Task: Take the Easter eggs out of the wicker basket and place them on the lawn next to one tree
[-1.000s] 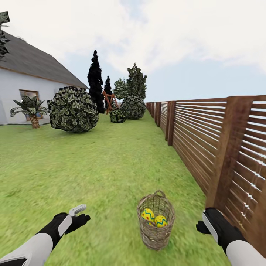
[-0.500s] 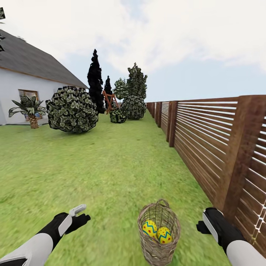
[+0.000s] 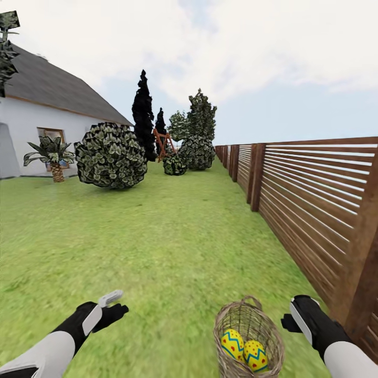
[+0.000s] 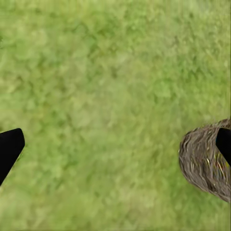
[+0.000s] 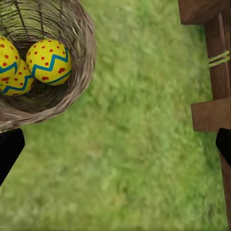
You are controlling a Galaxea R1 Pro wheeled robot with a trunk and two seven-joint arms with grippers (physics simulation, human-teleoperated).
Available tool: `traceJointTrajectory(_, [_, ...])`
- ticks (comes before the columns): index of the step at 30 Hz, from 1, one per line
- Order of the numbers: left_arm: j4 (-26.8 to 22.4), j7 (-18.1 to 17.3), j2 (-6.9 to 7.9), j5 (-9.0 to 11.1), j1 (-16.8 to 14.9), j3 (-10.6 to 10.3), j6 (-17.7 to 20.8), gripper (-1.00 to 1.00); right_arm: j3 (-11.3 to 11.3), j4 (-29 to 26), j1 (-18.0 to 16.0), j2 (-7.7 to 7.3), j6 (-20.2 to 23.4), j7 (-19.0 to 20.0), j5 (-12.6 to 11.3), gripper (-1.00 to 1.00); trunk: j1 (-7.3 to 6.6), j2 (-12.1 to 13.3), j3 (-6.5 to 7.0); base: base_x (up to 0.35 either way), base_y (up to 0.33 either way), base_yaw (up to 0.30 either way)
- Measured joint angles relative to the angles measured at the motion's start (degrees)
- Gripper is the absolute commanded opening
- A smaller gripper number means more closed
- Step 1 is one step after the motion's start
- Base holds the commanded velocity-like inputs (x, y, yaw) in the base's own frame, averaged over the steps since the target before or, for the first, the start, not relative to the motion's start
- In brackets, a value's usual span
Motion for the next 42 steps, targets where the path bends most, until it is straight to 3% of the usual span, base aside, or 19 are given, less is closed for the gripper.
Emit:
traceJointTrajectory(4, [0.0, 0.2, 0.59, -0.4, 0.0, 0.1, 0.0, 1.00, 0.0, 0.0, 0.0, -0.24, 0.0, 0.0, 0.0, 1.00, 0.00, 0.0, 0.00, 0.204, 0.280, 0.011])
traceJointTrajectory(8, [-0.1, 0.1, 2.54, -6.5, 0.0, 0.2, 0.0, 1.00, 0.0, 0.1, 0.0, -0.86, -0.1, 0.0, 0.0, 1.00, 0.00, 0.0, 0.00, 0.234, 0.253, 0.001])
traceJointTrajectory(11, [-0.1, 0.0, 3.12, -8.4, 0.0, 0.3, 0.0, 1.00, 0.0, 0.1, 0.0, -1.92, 0.0, 0.1, -0.2, 1.00, -0.01, 0.0, 0.00, 0.244, 0.242, 0.000])
traceJointTrajectory(15, [0.0, -0.1, 4.97, -8.8, 0.0, 0.3, 0.0, 1.00, 0.0, 0.1, 0.0, -2.66, 0.0, 0.1, -0.3, 1.00, -0.01, 0.0, 0.00, 0.246, 0.240, 0.000])
traceJointTrajectory(19, [0.0, -0.2, 5.82, -8.9, 0.0, 0.2, 0.0, 1.00, 0.1, 0.1, 0.0, -2.84, 0.2, 0.3, -0.4, 1.00, -0.01, 0.0, 0.00, 0.247, 0.239, 0.000])
traceJointTrajectory(31, [0.2, -0.2, 6.05, -8.7, 0.0, 0.4, -0.4, 1.00, 0.0, 0.0, 0.0, -3.21, 0.2, 0.2, -0.3, 1.00, 0.02, 0.0, 0.00, 0.146, 0.132, 0.000])
traceJointTrajectory(37, [2.2, -0.2, 5.88, -8.7, 0.0, 0.3, -0.8, 1.00, 0.0, 0.1, 0.0, -5.04, 0.0, 0.3, -0.4, 1.00, 0.02, 0.0, 0.00, 0.002, 0.002, 0.000])
traceJointTrajectory(39, [2.6, -0.2, 5.84, -8.6, 0.0, 0.3, -0.8, 1.00, 0.1, 1.3, 0.0, -5.51, -0.8, 0.4, -0.3, 1.00, 0.02, 0.0, 0.00, 0.000, 0.000, 0.000])
traceJointTrajectory(42, [9.4, -0.3, 5.80, -8.3, 0.0, 0.1, -3.8, 1.00, 0.3, 10.6, 0.0, -5.48, -6.7, 0.7, -0.1, 1.00, 0.03, 0.0, -0.02, 0.000, 0.000, 0.000])
